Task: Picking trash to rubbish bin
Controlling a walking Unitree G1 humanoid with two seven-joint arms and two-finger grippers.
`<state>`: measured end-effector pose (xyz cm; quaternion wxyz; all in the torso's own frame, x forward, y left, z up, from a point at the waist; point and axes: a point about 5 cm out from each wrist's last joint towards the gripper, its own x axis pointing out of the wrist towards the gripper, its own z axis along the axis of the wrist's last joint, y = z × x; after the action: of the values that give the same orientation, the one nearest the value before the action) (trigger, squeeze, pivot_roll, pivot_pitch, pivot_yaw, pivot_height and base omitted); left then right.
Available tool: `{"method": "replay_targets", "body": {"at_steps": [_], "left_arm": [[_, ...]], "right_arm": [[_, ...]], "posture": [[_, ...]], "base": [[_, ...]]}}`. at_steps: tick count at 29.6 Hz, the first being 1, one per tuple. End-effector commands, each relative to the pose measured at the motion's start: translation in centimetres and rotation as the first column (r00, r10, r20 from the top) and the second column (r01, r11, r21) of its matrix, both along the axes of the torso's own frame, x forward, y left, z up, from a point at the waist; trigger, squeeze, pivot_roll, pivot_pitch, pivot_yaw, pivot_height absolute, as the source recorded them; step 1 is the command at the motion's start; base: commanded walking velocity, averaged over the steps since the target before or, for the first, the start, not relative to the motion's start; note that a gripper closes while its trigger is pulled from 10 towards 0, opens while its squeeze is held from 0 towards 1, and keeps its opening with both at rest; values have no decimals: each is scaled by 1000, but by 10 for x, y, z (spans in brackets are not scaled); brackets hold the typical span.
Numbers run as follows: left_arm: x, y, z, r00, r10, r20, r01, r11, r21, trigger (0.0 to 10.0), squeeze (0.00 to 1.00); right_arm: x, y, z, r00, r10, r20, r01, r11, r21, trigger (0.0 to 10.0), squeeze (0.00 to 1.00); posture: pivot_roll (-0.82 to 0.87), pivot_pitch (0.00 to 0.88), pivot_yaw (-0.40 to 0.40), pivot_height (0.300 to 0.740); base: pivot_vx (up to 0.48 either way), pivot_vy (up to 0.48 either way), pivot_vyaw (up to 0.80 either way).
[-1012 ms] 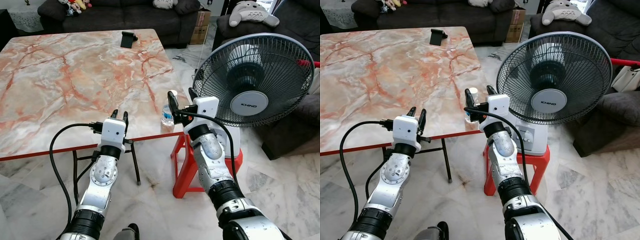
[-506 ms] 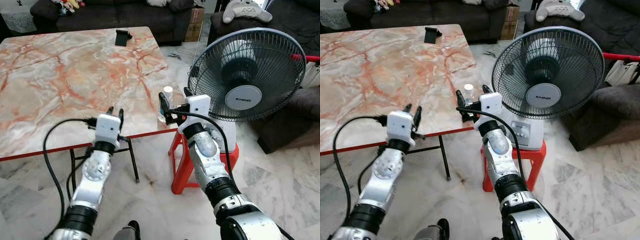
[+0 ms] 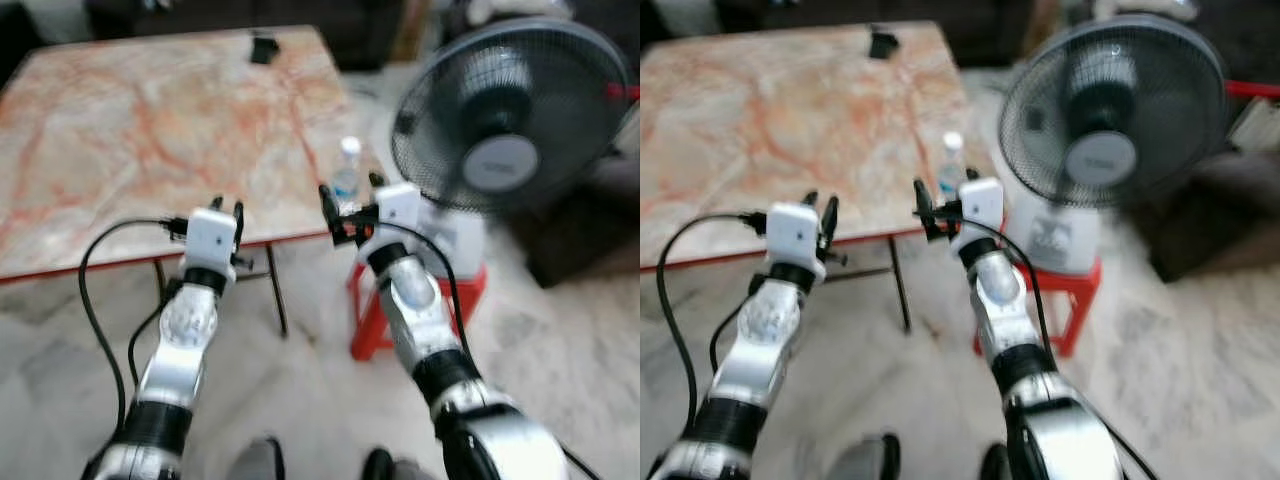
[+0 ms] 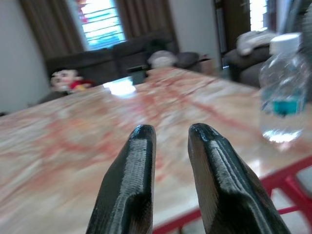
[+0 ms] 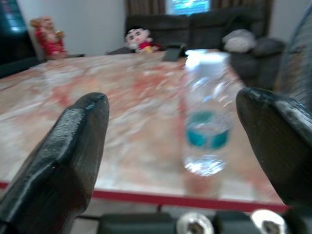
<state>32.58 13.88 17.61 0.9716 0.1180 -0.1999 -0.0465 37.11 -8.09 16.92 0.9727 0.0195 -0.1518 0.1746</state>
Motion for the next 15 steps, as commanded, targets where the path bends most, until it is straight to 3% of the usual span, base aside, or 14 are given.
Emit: {"method": "replay_targets", "body": {"at_steps": [1,12,15], "left_arm": [[-3,5,-5,1000,18,-19,-18,1000,9,10000,0],[-2,7,-3,999,41,-14,-41,999,2,10000,0],[-2,6,-2,999,39,-11,-39,999,0,10000,0]], "right_arm": [[-2,6,-4,1000,13,-9,-13,1000,-4,10000,0],[-1,4,-1,1000,-2,-2,2,1000,17,10000,0],[-2,4,-1,1000,-2,1,2,1000,19,10000,0]], "posture": [[152,221,-7,740],[146,174,-3,740],[143,167,-2,740]], "base": [[0,0,0],[0,0,0],[240,0,0]]}}
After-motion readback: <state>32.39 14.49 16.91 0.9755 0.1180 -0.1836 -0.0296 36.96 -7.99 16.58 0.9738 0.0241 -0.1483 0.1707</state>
